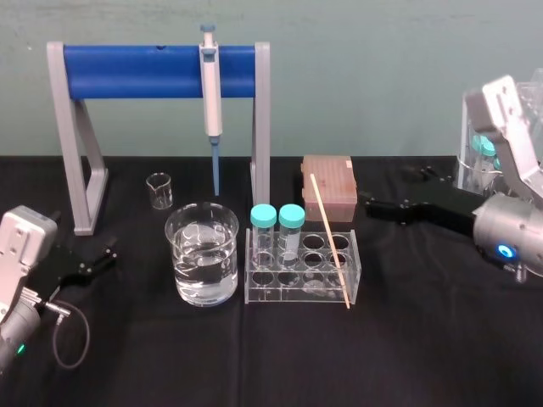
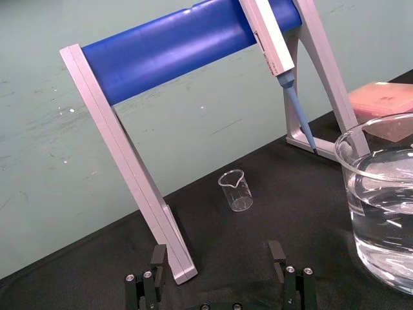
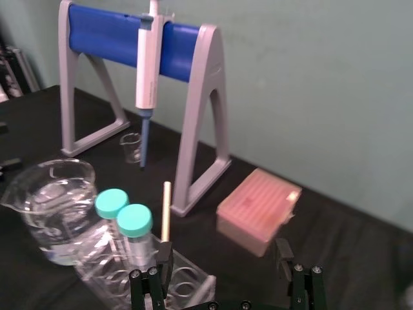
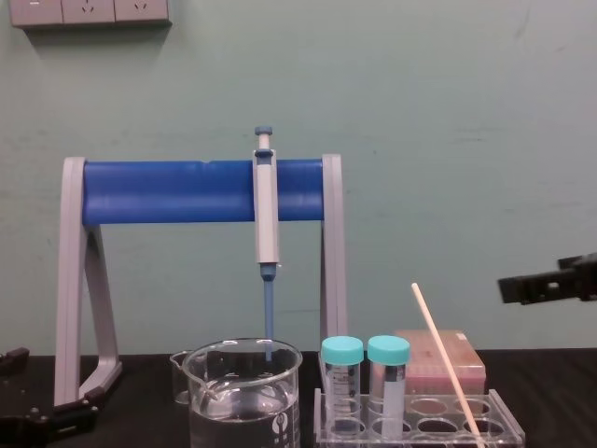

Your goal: Hold the thermometer with one hand and immerse one end into the beaker, then reinsert it into the test tube rack.

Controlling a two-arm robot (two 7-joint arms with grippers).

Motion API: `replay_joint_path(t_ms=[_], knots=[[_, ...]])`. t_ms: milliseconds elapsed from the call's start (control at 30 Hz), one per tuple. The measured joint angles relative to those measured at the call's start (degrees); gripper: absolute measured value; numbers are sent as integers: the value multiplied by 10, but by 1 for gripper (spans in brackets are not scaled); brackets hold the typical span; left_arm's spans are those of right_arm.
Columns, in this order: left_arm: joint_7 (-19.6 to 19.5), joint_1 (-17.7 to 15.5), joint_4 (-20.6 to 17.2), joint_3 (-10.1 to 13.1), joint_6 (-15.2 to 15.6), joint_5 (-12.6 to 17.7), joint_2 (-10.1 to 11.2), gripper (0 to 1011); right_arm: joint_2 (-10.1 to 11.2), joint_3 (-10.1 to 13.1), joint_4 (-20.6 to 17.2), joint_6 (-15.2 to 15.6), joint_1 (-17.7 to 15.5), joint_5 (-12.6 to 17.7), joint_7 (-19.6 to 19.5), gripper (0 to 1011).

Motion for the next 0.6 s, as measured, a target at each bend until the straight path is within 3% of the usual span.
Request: replay_joint_path(t_ms=[267,600], knots=[[0,0,0,0,0,0,0,1004,-34,-5,9,111,41,35,-14,1003],[0,0,0,0,0,0,0,1004,-56,-22,11,139,52,35,-35,1003]])
